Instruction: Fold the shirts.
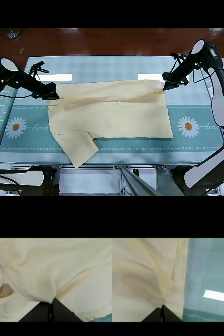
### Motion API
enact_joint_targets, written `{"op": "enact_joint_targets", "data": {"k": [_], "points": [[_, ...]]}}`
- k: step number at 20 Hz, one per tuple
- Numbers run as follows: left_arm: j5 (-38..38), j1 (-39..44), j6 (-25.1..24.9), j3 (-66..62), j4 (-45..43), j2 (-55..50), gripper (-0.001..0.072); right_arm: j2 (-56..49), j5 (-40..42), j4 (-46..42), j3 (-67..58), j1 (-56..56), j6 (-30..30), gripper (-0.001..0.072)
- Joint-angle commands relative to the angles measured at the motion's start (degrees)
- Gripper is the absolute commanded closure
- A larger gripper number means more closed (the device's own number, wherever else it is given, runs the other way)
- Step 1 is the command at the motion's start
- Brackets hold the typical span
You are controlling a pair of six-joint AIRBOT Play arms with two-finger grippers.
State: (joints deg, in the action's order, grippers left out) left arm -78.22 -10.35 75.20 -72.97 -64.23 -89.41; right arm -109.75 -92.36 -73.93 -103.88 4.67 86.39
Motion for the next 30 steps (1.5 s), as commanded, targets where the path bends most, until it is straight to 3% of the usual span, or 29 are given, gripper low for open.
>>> {"op": "enact_joint_targets", "data": {"k": [1,2,3,7,11,16,20,24,30], "points": [[-1.8,0.0,0.1,0.5,-0.5,-1.4,0.0473,-0.1,2.1,0.1,1.5,-0.3,0.0,0.0574],[-2.1,0.0,0.6,0.5,-0.7,-1.5,0.0087,0.0,2.5,0.1,1.5,-0.2,0.0,0.0242],[-2.2,-0.2,3.0,0.4,-2.2,-1.4,0.0011,0.1,1.9,0.0,1.5,0.0,0.0,0.0086],[-3.8,-3.1,5.6,1.9,-4.4,2.1,0.0011,5.2,-0.2,-0.1,3.5,3.6,-0.3,0.0086],[-0.3,-12.1,3.9,18.3,-3.8,13.6,0.0011,21.3,11.5,0.7,24.7,9.8,-1.9,0.0086],[4.7,-25.8,-5.3,45.9,15.5,27.6,0.0011,45.1,31.1,15.6,59.9,13.1,-6.0,0.0083],[8.0,-25.3,-5.0,54.2,16.5,30.0,0.0011,53.8,31.2,25.4,71.5,12.9,-10.0,0.0083],[8.5,-24.0,-5.1,55.6,16.9,30.0,0.0011,55.3,27.5,25.9,72.6,12.9,-10.7,0.0083],[7.8,-14.8,-4.9,55.5,16.3,29.7,0.0011,55.3,27.7,26.3,72.5,14.0,-10.2,0.0083]]}}
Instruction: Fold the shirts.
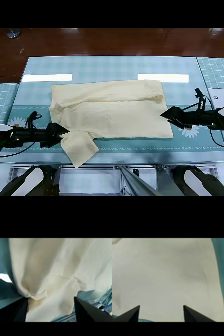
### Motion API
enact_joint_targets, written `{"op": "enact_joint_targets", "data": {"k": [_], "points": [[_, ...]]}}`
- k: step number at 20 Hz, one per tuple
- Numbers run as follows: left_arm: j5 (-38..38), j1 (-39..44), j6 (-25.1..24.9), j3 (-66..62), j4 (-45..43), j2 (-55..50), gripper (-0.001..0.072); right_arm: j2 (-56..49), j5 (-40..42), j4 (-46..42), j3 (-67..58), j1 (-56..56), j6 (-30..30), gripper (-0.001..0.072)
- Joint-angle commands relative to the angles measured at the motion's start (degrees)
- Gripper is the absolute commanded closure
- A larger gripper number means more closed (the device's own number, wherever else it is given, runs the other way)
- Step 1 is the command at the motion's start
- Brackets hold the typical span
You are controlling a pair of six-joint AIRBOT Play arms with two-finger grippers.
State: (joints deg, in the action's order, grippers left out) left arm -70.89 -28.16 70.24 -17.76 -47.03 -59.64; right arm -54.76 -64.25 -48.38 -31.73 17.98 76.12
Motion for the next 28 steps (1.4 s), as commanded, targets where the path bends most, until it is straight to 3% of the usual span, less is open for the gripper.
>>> {"op": "enact_joint_targets", "data": {"k": [1,9,24,28], "points": [[0.4,2.8,0.1,0.3,-1.0,0.0,0.0011,0.3,-0.7,0.8,0.3,1.4,0.1,0.0083],[-3.1,-3.4,2.9,-3.4,-7.5,0.1,0.0011,0.3,-3.0,-0.4,0.4,5.9,-1.0,0.0083],[-4.1,-1.1,4.0,-2.5,-7.5,0.0,0.0013,0.3,-3.5,-1.5,0.4,5.8,-1.2,0.0083],[-4.7,-2.6,4.8,-3.5,-8.8,5.0,0.0012,0.3,-3.8,-1.6,0.4,5.8,-1.2,0.0083]]}}
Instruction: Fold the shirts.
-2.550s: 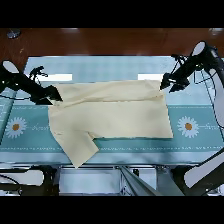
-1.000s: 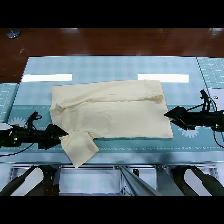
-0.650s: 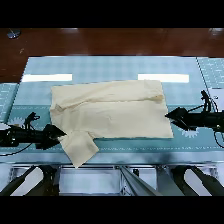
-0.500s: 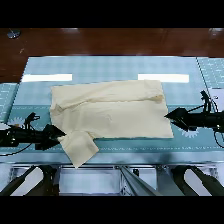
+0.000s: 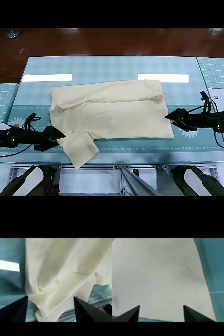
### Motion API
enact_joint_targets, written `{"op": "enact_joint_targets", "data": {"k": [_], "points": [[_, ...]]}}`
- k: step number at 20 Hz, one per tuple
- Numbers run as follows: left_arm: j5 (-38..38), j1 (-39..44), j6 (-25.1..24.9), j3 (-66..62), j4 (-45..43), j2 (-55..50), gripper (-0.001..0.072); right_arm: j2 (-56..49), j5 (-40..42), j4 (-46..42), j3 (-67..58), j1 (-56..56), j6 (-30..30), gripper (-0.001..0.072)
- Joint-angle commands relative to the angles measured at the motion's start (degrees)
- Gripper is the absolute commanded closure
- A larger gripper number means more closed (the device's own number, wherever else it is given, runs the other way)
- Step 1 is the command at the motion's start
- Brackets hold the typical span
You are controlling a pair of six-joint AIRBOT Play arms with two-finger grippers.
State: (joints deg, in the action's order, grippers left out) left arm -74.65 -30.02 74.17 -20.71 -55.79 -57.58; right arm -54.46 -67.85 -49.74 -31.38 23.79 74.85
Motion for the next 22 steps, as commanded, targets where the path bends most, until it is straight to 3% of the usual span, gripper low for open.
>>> {"op": "enact_joint_targets", "data": {"k": [1,8,14,19,20,21,22], "points": [[-0.9,-1.2,1.7,-0.5,-0.6,3.9,0.0013,0.0,-0.1,-0.3,0.0,0.0,0.0,0.0083],[-0.8,-2.4,2.1,-0.2,-0.7,5.1,0.0013,0.0,-0.5,-0.4,0.0,0.0,-0.2,0.0083],[-1.8,2.7,3.6,0.5,-0.8,0.3,0.0013,0.0,-0.3,-0.3,0.0,0.0,-0.4,0.0083],[7.8,10.0,4.6,3.6,3.6,-2.2,0.0015,0.0,0.4,-0.3,0.0,0.0,-0.1,0.0083],[9.6,11.7,4.6,3.9,3.8,-2.3,0.0113,0.0,0.7,-0.4,0.0,0.0,-0.1,0.0083],[10.4,13.0,4.4,3.9,3.8,-2.2,0.0463,0.0,1.1,-1.6,0.0,0.1,0.6,0.0082],[10.8,13.5,2.9,3.8,4.7,-2.0,0.0673,0.0,1.2,-3.5,0.0,0.3,1.7,0.0083]]}}
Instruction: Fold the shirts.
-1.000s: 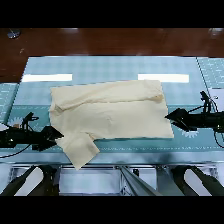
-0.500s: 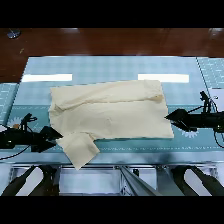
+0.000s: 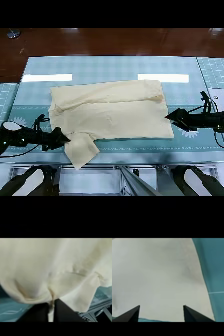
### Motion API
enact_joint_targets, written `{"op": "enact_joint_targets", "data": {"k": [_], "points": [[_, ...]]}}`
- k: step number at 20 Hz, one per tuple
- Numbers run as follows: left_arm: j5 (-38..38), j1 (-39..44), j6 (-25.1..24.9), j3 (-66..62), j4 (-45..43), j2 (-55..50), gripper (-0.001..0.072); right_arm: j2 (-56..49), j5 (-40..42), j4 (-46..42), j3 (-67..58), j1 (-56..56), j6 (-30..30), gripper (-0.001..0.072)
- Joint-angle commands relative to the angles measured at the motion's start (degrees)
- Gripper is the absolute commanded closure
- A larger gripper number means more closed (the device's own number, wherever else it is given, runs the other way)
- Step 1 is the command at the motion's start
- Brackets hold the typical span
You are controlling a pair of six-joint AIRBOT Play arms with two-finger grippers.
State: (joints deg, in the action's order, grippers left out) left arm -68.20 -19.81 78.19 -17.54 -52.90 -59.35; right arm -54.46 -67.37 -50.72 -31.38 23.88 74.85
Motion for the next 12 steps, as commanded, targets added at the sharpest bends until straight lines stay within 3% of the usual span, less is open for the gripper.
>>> {"op": "enact_joint_targets", "data": {"k": [1,6,12], "points": [[4.2,3.1,-2.3,0.3,2.6,-0.2,0.0678,0.0,0.3,-4.6,0.0,0.7,2.7,0.0083],[2.6,3.0,-2.8,-3.3,3.1,-0.2,0.0678,0.0,-6.2,-21.7,0.4,1.7,9.9,0.0083],[2.3,3.1,-4.7,-3.6,6.1,-0.2,0.0678,-3.4,-5.8,-17.0,3.3,-1.4,8.7,0.0083]]}}
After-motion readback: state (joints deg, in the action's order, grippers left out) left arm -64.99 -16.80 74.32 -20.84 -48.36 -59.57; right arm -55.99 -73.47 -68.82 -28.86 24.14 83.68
